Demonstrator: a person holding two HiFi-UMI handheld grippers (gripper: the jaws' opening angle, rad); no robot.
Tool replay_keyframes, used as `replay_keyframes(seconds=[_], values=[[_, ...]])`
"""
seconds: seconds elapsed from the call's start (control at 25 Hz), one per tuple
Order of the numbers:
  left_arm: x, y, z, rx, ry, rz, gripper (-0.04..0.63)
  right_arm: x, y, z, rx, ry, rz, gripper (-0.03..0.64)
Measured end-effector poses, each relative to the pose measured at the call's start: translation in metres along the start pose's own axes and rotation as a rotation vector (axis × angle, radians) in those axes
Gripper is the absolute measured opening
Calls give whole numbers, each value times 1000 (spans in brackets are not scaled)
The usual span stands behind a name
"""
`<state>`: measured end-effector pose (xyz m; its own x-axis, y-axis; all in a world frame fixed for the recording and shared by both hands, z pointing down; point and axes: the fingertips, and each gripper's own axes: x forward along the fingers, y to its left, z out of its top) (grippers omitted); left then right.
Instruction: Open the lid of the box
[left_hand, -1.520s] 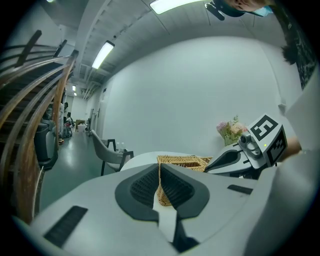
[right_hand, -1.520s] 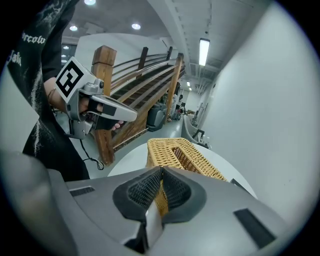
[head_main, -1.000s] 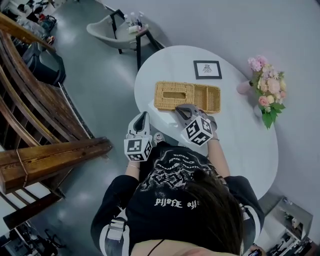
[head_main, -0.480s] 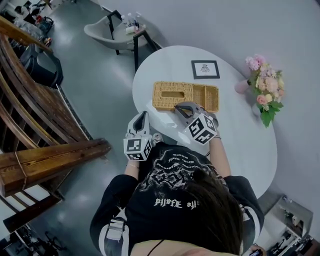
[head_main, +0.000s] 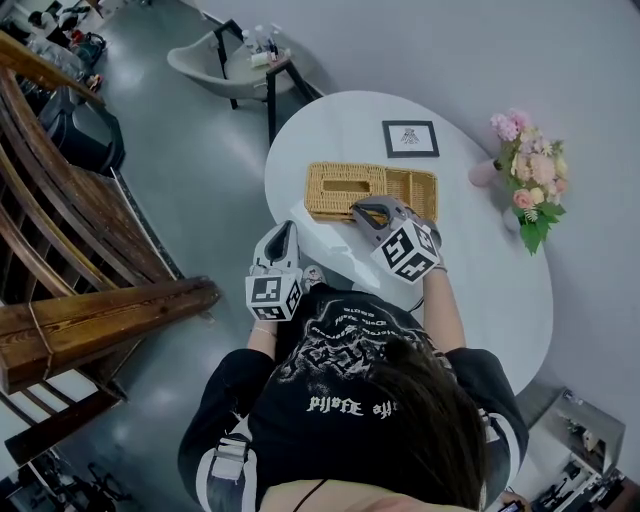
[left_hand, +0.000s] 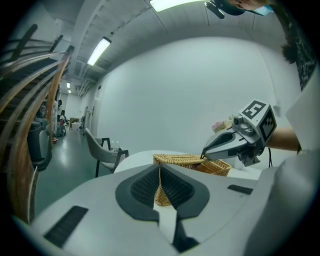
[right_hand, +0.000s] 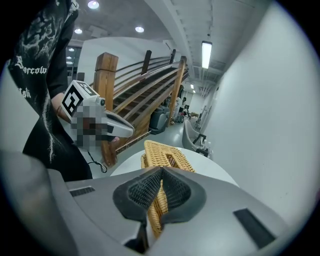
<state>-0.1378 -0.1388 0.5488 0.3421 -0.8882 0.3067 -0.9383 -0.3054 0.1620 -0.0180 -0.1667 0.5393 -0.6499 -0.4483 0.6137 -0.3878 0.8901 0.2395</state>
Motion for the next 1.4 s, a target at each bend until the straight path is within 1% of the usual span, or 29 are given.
replay_keyframes(seconds=[0.28,0.56,0.64,0.8,1.12,1.4], values=[[1,5,1,-3,-1,4,25,-4,-13,13,12,-18,13,34],[2,6,1,-10,-1,-3,25,-5,-12,15,-35,22,34,34],[2,6,-1,-23,1,-4,25,-7,-10,17,-44,20,46,34],[2,10,-1,-73,-8,5,25,-10,-10,20,-67,30,61,34],[0,7,0,-57,-12,5,25,-14,-20,29,-135,38,64,34],[1,6,2,-48,-12,6,25,-16,-34,38,-171,37,61,34]])
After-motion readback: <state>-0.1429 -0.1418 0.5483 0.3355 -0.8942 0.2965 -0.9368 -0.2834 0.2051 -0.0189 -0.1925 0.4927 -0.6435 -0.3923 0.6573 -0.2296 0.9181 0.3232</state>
